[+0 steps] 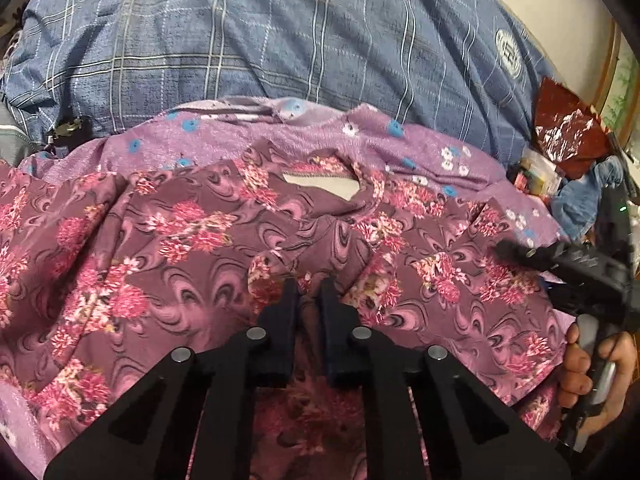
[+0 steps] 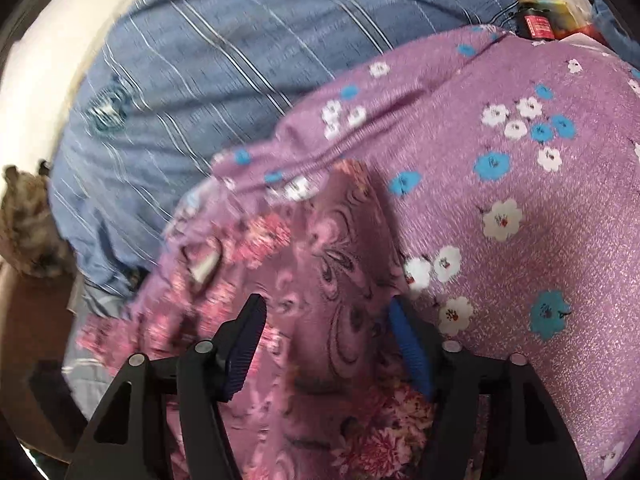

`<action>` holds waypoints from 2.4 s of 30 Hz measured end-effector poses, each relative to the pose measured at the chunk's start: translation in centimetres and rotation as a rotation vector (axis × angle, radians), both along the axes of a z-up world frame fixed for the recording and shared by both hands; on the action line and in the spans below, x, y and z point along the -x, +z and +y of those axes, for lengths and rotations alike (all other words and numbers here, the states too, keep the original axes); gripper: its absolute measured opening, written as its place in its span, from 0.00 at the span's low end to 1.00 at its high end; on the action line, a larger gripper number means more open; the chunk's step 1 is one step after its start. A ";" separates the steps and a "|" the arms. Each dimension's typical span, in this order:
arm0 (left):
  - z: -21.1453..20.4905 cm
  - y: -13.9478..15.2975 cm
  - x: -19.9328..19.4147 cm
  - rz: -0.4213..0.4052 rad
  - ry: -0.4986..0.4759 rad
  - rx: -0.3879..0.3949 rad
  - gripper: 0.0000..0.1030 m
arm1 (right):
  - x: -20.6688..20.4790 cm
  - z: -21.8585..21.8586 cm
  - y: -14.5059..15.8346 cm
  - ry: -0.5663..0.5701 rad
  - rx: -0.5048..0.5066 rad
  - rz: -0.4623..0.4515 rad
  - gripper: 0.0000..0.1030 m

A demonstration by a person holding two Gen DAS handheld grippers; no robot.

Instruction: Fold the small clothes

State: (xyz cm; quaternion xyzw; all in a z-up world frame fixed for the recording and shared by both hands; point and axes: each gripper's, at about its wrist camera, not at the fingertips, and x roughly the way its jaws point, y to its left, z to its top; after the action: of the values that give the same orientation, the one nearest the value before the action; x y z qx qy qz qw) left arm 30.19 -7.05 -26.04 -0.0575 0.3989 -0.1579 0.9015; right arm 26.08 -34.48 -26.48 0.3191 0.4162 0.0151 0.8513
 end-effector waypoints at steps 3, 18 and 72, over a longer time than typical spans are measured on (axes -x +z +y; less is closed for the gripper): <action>1.1 0.7 0.5 -0.031 -0.002 0.039 0.07 | 0.3 -0.5 0.0 -0.035 0.056 -0.004 0.07; 9.6 0.4 3.6 -0.004 0.084 0.092 0.01 | 1.5 -5.2 -1.1 -0.202 -0.044 0.042 0.28; 32.0 5.7 2.9 -0.026 0.804 0.198 0.78 | 0.0 9.0 2.4 0.291 -0.015 -0.162 0.36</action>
State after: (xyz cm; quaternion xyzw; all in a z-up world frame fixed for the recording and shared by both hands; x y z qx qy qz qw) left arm 27.29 24.95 -20.31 -0.2930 0.3160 0.1686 0.8865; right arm 26.07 -25.44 -24.09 0.2596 0.3877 0.1670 0.8686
